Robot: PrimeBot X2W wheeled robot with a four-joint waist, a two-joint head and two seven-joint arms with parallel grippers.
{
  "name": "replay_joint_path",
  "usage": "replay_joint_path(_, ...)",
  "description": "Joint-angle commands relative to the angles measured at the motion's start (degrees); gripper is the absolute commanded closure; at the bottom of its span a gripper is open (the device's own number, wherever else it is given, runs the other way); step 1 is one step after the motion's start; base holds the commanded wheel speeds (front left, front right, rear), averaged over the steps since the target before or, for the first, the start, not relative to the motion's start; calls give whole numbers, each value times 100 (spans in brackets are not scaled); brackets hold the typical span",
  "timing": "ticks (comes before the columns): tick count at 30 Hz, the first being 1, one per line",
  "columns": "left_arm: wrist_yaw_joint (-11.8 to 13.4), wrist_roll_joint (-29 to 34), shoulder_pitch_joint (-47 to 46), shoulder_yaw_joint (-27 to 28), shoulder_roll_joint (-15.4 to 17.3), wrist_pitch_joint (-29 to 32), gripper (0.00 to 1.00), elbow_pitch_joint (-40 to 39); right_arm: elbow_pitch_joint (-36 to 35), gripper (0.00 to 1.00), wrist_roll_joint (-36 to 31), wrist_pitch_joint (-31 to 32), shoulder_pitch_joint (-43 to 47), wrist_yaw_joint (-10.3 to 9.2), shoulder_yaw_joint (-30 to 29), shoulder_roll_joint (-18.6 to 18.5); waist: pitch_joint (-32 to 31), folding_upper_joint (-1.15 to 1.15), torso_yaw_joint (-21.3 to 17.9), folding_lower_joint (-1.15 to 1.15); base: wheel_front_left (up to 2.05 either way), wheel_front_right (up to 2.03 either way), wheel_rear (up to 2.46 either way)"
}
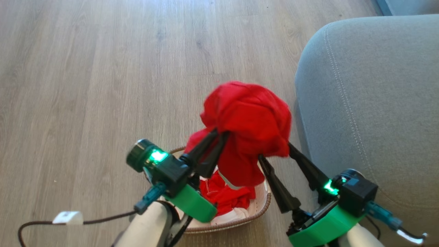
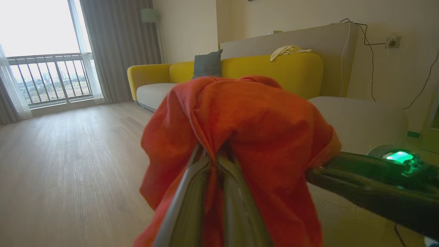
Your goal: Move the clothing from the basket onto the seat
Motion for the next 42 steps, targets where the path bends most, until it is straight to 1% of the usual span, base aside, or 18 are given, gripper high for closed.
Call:
replay_joint_path(1,-27,32,-282,107,22,-29,100,-165,-178,0,4,-13,-230,-1,110,8,4,0,-1,0,0,0,0)
replay_joint_path(5,-38,14,-281,-33,22,-29,100,-108,-166,0,4,-13,-311,-1,244,-58,-1,0,-5,0,0,0,0)
replay_joint_path(10,-43,-19,-287,-173,22,-29,100,-59,-112,0,9,-13,-413,-1,222,-62,-7,0,-21,0,0,0,0)
replay_joint_path(14,-45,-65,-295,-437,22,-29,100,-27,-29,0,-23,-13,-467,-1,182,-56,-41,0,-8,0,0,0,0)
replay_joint_path(20,-46,-178,-270,-759,22,-29,100,-1,167,0,-95,-13,-454,-1,71,41,-95,0,51,0,0,0,0)
replay_joint_path(25,-46,-256,-253,-873,22,-29,100,34,264,0,-130,-13,-450,-1,48,138,-139,0,111,0,0,0,0)
replay_joint_path(26,-46,-265,-253,-886,22,-29,100,40,283,40,-100,-13,-442,-1,54,151,-149,0,118,0,0,0,0)
replay_joint_path(27,-47,-272,-253,-897,22,-29,100,46,294,70,-93,-13,-442,-1,53,156,-158,0,122,0,0,0,0)
replay_joint_path(28,-47,-277,-252,-899,22,-29,100,51,306,98,-87,-13,-441,-1,39,168,-166,0,124,0,0,0,0)
replay_joint_path(29,-47,-279,-251,-894,22,-29,100,54,310,100,-84,-13,-439,-1,22,182,-172,0,126,0,0,0,0)
replay_joint_path(42,-47,-253,-240,-765,22,-29,100,56,335,100,-7,-13,-412,-1,-56,238,-179,0,74,0,0,0,0)
